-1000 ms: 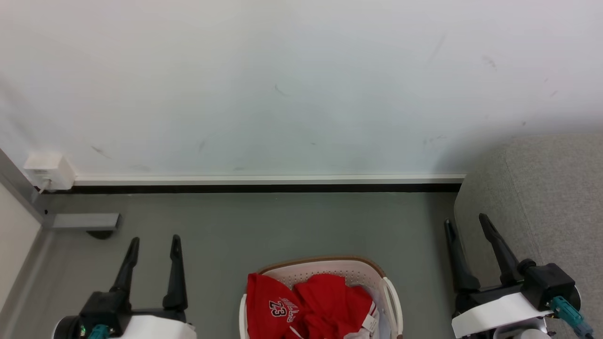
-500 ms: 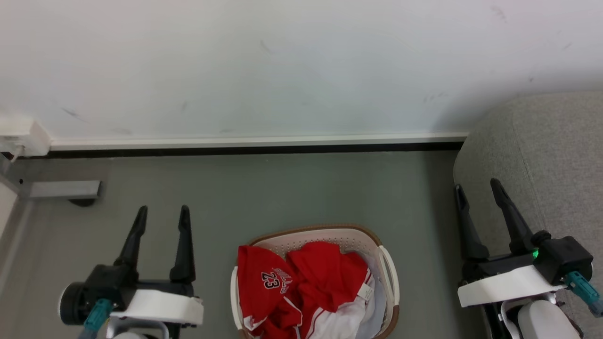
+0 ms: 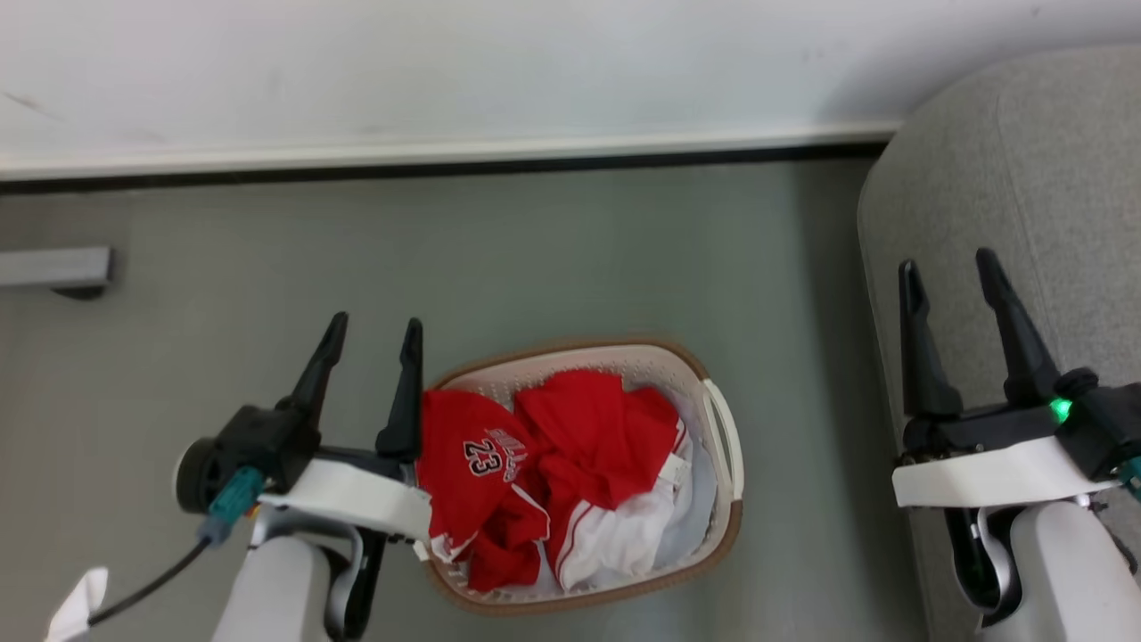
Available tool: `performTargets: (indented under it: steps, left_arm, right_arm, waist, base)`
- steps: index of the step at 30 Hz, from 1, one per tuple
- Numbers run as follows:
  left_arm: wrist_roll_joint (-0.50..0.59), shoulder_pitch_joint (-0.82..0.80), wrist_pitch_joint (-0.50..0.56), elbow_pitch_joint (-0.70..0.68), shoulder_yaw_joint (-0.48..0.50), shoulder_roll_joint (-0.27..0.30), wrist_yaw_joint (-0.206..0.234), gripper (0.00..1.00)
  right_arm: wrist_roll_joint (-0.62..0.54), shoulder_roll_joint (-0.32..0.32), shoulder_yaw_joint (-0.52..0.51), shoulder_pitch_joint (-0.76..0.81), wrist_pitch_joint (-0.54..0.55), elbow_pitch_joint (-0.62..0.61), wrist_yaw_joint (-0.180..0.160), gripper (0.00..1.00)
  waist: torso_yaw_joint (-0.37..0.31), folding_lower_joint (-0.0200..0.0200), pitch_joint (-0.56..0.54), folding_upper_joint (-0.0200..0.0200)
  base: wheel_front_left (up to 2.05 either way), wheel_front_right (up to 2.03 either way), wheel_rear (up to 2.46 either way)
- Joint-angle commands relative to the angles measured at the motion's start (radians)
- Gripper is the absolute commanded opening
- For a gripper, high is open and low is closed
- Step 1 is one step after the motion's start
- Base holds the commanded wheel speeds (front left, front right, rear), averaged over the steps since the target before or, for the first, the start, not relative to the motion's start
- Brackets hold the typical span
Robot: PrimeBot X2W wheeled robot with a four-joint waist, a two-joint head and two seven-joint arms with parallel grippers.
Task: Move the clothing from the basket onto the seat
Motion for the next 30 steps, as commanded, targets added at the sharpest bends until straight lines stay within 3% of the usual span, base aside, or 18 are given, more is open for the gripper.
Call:
performTargets:
  steps: [1, 17, 24, 30]
  left_arm:
    - [0.005, -0.034, 0.000, 0.036, -0.005, 0.007, -0.010, 1.00]
    - [-0.011, -0.289, 0.000, 0.476, -0.126, 0.030, -0.060, 1.00]
    - [0.018, -0.400, 0.028, 0.689, -0.228, 0.057, -0.063, 1.00]
    - [0.055, -0.489, 0.085, 0.826, -0.371, 0.092, -0.061, 1.00]
  right_arm:
    - [-0.005, -0.002, -0.010, -0.024, 0.000, -0.011, -0.002, 1.00]
    - [0.019, -0.002, -0.054, -0.107, 0.000, -0.075, -0.002, 1.00]
    - [0.038, -0.002, -0.046, -0.127, 0.000, -0.098, -0.002, 1.00]
    - [0.063, -0.002, -0.041, -0.151, 0.000, -0.113, -0.002, 1.00]
  waist:
    - [-0.022, -0.0002, 0.056, 0.0000]
    - [-0.102, -0.0002, 0.219, 0.0000]
    - [-0.141, -0.0002, 0.280, 0.0000]
    - [-0.174, -0.0002, 0.334, 0.0000]
  base:
    - [0.00, 0.00, 0.00]
    - [0.00, 0.00, 0.00]
    - [0.00, 0.00, 0.00]
    - [0.00, 0.00, 0.00]
